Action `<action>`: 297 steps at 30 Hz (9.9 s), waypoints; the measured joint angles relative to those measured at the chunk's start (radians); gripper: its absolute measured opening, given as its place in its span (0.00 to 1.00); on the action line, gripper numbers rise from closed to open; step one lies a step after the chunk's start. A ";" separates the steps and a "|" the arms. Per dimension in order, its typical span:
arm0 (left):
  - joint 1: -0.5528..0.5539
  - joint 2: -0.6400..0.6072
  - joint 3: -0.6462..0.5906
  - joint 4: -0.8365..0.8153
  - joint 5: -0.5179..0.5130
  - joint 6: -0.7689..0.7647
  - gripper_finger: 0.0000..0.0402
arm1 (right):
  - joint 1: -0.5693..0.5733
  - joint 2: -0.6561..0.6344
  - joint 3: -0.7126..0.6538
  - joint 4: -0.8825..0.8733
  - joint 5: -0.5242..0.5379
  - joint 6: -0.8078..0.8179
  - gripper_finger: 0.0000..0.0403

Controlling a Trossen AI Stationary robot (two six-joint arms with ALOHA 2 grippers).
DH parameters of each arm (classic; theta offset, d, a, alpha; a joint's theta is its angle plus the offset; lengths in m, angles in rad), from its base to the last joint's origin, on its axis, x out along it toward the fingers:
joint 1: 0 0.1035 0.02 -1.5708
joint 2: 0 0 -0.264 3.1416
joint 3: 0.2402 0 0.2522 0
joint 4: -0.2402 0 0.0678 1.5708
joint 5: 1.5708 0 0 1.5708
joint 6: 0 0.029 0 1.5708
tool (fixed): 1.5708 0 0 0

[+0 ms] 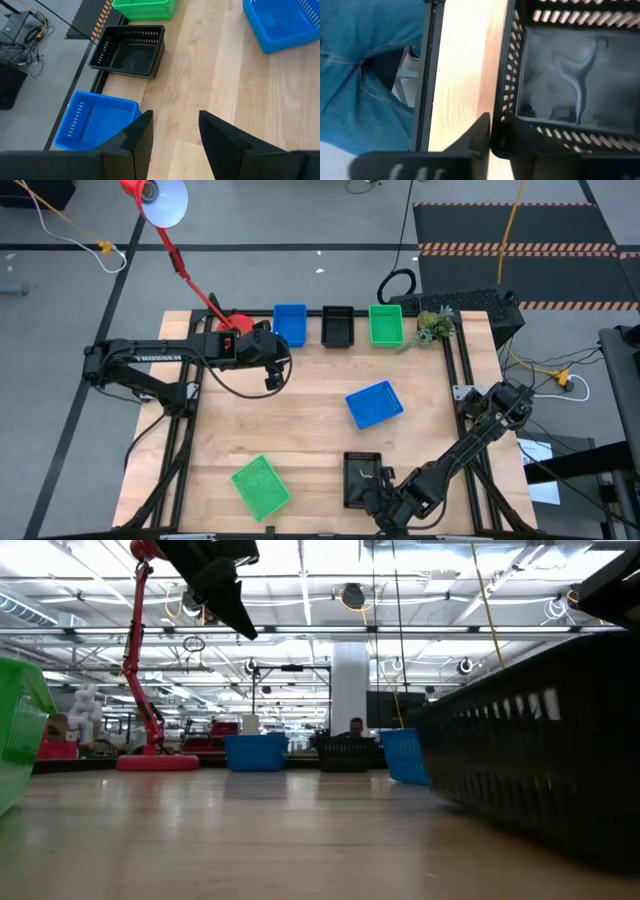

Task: Stack baskets by color
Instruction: Stack the bottom black basket on top of the black baskets, then stack the bottom green basket on top of the green baskets

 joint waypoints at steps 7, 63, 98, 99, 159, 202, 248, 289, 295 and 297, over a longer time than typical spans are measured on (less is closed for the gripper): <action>0.000 0.000 0.000 -0.001 0.000 -0.002 0.40 | 0.001 -0.014 0.002 0.006 -0.025 -0.026 0.04; -0.140 0.000 0.000 -0.168 0.015 -0.247 0.40 | -0.312 -0.328 0.460 -0.624 0.557 -0.581 0.01; -0.202 0.000 -0.001 -0.154 -0.005 -0.270 0.40 | -0.975 -0.154 0.377 -0.383 0.408 -1.082 0.01; -0.202 0.000 -0.001 -0.154 -0.005 -0.270 0.40 | -0.983 -0.150 0.358 -0.362 0.402 -1.094 0.01; -0.202 0.000 -0.001 -0.109 -0.005 -0.244 0.40 | -1.151 -0.154 -0.148 0.241 0.275 -1.236 0.20; -0.202 0.000 -0.001 -0.093 -0.004 -0.236 0.40 | -1.206 -0.164 -0.436 0.708 0.030 -1.151 0.00; -0.902 0.394 0.314 -0.151 -0.075 -0.856 0.39 | -0.415 -0.708 -0.731 0.484 0.323 -0.559 0.00; -1.024 0.748 0.487 -0.352 0.078 -1.325 0.51 | -0.415 -0.707 -0.731 0.546 0.312 -0.659 0.00; -1.028 0.751 0.449 -0.354 0.128 -1.322 0.31 | -0.415 -0.707 -0.731 0.561 0.312 -0.659 0.00; -1.028 0.751 0.447 -0.384 0.128 -1.302 0.22 | -0.415 -0.707 -0.731 0.569 0.312 -0.658 0.00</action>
